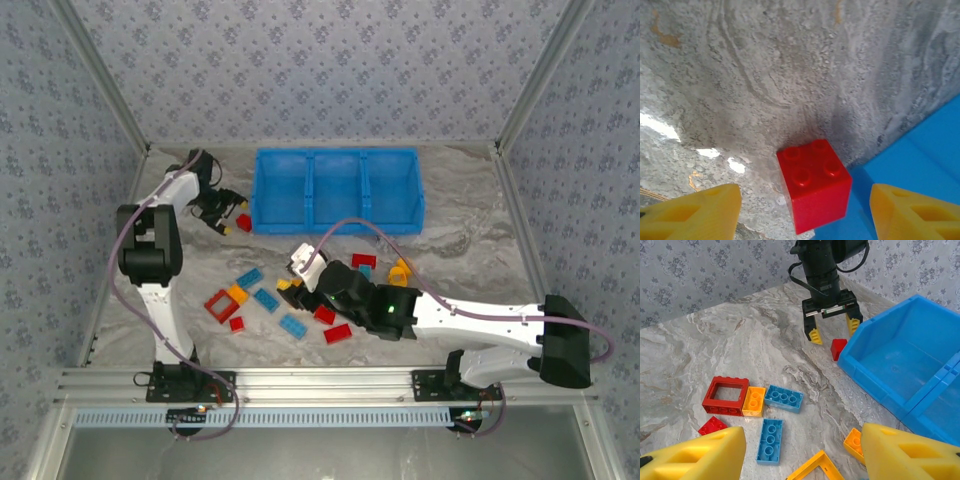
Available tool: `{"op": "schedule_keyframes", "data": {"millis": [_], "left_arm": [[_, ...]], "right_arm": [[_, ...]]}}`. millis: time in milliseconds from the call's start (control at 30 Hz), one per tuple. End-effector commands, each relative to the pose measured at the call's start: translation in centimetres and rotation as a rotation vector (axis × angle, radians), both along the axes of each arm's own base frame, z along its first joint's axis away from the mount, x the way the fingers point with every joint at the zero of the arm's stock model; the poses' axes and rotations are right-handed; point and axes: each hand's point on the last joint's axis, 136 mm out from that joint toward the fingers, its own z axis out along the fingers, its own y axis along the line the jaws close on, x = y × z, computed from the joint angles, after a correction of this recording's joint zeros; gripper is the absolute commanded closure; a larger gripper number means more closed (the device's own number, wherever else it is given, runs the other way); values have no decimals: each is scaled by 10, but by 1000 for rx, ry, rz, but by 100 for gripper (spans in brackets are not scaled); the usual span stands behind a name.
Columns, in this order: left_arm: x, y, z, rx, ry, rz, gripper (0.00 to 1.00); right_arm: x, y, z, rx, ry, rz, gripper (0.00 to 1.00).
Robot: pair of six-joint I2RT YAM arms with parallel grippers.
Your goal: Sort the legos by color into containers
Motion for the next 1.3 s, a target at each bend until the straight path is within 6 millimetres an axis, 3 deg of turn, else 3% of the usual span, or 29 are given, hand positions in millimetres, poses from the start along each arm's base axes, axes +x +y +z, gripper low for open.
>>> {"op": "schedule_keyframes", "data": {"millis": [0, 133, 333, 900, 1133, 1267], "left_arm": [[0, -6, 4, 11, 21, 12, 32], [0, -14, -2, 15, 36, 2, 33], [-4, -13, -10, 40, 51, 14, 45], [-7, -12, -24, 65, 82, 38, 48], [-14, -10, -19, 84, 65, 59, 79], [-24, 3, 16, 142, -17, 74, 86]], "right_arm": [[4, -1, 9, 18, -20, -26, 35], [4, 0, 9, 17, -13, -28, 35], [5, 0, 7, 21, -3, -37, 35], [6, 2, 8, 22, 2, -40, 35], [7, 0, 6, 20, 5, -50, 35], [8, -6, 14, 35, -9, -67, 35]]}}
